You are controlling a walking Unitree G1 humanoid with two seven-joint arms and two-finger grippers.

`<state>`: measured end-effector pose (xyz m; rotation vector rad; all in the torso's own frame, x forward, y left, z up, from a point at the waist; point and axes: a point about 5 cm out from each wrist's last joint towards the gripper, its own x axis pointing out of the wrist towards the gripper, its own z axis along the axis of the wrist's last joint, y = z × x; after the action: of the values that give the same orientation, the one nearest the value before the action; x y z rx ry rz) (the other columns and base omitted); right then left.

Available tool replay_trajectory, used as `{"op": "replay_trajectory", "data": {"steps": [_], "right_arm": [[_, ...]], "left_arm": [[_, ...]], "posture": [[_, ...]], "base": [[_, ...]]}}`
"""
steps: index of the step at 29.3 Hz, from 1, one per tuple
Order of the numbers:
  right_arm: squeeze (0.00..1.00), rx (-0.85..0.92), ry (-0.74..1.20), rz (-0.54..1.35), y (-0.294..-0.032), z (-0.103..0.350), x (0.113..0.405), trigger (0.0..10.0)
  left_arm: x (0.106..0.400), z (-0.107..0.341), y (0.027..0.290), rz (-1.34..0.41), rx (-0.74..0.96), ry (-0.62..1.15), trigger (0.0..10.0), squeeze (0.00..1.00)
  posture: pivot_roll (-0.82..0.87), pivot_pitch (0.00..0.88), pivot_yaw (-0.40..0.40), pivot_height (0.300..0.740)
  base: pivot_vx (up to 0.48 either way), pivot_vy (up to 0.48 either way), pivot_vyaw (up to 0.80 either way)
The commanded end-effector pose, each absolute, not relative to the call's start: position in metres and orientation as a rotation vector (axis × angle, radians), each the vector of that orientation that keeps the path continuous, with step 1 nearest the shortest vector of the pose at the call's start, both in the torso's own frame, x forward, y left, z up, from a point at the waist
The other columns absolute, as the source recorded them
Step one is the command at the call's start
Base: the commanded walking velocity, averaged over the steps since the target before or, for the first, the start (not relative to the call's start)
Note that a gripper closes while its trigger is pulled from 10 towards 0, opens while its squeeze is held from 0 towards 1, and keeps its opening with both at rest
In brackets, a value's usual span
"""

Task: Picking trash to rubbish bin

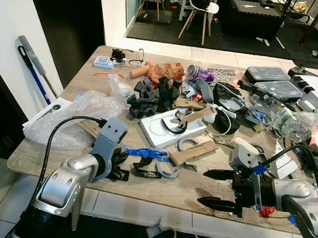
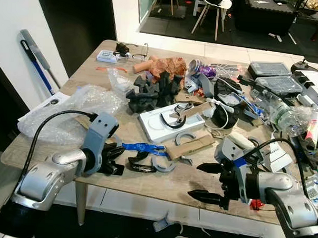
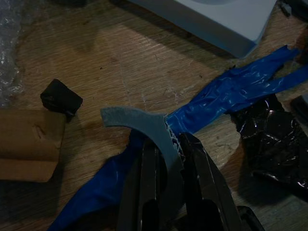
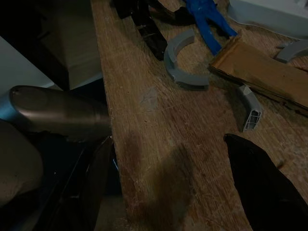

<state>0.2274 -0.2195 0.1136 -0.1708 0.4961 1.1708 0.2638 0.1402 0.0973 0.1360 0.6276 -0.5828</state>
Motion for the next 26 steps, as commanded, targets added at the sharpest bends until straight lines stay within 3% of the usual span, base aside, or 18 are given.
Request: {"op": "replay_trajectory", "data": {"steps": [1, 9, 13, 26], "right_arm": [[0.00, -0.195, 0.496, 1.168, -0.220, 0.116, 0.228, 10.0], [0.00, -0.196, 0.494, 1.166, -0.220, 0.116, 0.228, 10.0], [0.00, -0.196, 0.492, 1.164, -0.220, 0.116, 0.228, 10.0], [0.00, -0.196, 0.489, 1.164, -0.220, 0.117, 0.228, 10.0]], "left_arm": [[0.260, 0.086, 0.137, -0.596, 0.132, 0.684, 0.0, 0.00], [0.270, 0.096, 0.140, -0.619, 0.078, 0.562, 0.0, 0.00], [0.286, 0.137, 0.150, -0.605, -0.067, 0.329, 0.0, 0.00], [0.287, 0.174, 0.152, -0.688, -0.326, 0.075, 0.0, 0.00]], "posture": [[-0.04, 0.000, -0.011, 0.740], [-0.04, 0.000, -0.013, 0.740], [-0.05, 0.000, -0.013, 0.740], [-0.05, 0.000, -0.014, 0.740]], "base": [[0.000, 0.000, 0.00], [0.000, 0.000, 0.00], [0.000, 0.000, 0.00], [0.000, 0.000, 0.00]]}}
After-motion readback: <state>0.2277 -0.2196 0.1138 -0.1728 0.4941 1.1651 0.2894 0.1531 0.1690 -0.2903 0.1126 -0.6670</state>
